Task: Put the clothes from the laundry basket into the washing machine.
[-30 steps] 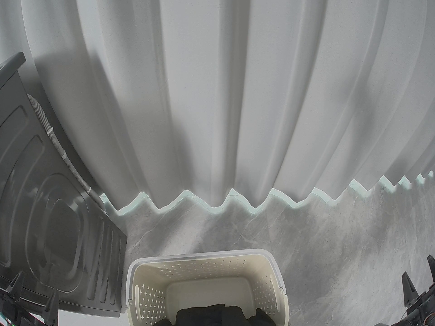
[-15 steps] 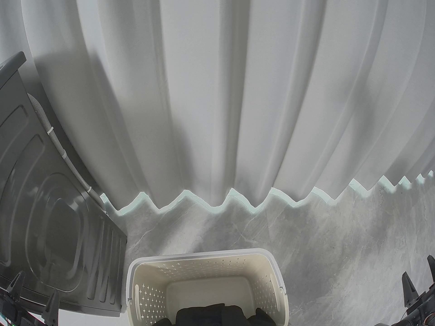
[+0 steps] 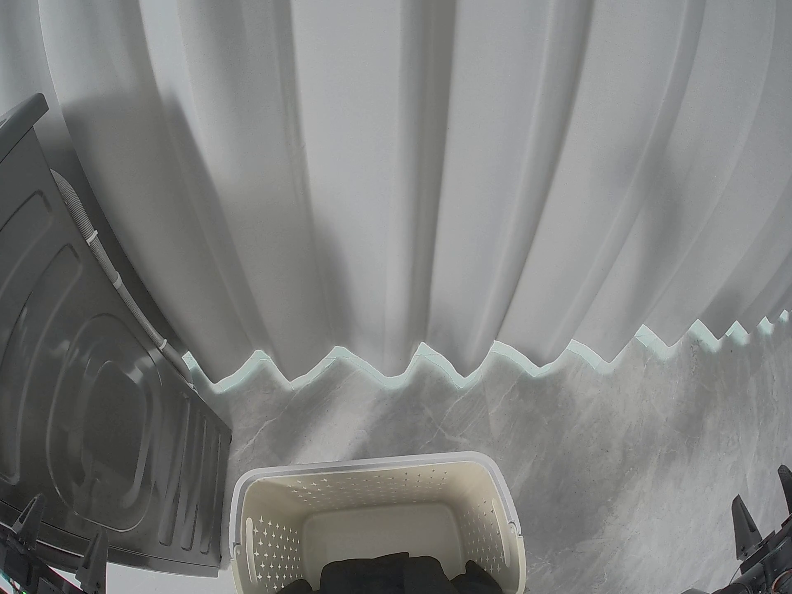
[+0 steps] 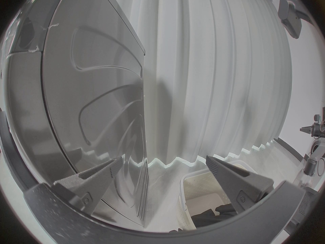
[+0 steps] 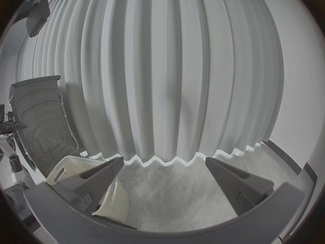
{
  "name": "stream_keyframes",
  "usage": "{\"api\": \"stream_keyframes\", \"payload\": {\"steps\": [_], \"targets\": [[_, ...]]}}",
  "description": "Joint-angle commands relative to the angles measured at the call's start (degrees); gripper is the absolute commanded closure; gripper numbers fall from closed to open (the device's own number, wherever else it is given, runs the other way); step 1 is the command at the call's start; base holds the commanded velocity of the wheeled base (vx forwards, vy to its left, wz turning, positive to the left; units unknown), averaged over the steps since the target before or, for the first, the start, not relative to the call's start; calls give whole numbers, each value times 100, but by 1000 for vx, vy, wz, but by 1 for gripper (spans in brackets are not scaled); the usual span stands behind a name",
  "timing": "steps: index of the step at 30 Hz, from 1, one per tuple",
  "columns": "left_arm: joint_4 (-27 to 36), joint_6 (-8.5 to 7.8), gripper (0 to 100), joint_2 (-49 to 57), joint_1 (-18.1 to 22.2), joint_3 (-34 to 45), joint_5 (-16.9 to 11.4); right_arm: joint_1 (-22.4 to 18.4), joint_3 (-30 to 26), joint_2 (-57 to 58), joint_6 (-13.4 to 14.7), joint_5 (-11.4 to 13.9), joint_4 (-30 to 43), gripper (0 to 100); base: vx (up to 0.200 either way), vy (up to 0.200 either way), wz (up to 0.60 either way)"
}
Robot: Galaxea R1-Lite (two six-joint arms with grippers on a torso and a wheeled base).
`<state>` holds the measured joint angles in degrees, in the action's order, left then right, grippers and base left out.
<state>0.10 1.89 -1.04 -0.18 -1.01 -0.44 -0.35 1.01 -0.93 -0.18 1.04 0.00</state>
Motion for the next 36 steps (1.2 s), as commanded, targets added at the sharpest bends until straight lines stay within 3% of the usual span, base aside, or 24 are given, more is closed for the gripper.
{"api": "stream_keyframes", "payload": {"steps": [1,9,36], "targets": [[-1,4,0,104,1,84,0,0,-101,93,1,2,0,0,0,0,0],[-1,4,0,104,1,84,0,0,-101,93,1,2,-9,0,0,0,0],[-1,4,0,104,1,84,0,0,-101,93,1,2,0,0,-200,0,0]]}}
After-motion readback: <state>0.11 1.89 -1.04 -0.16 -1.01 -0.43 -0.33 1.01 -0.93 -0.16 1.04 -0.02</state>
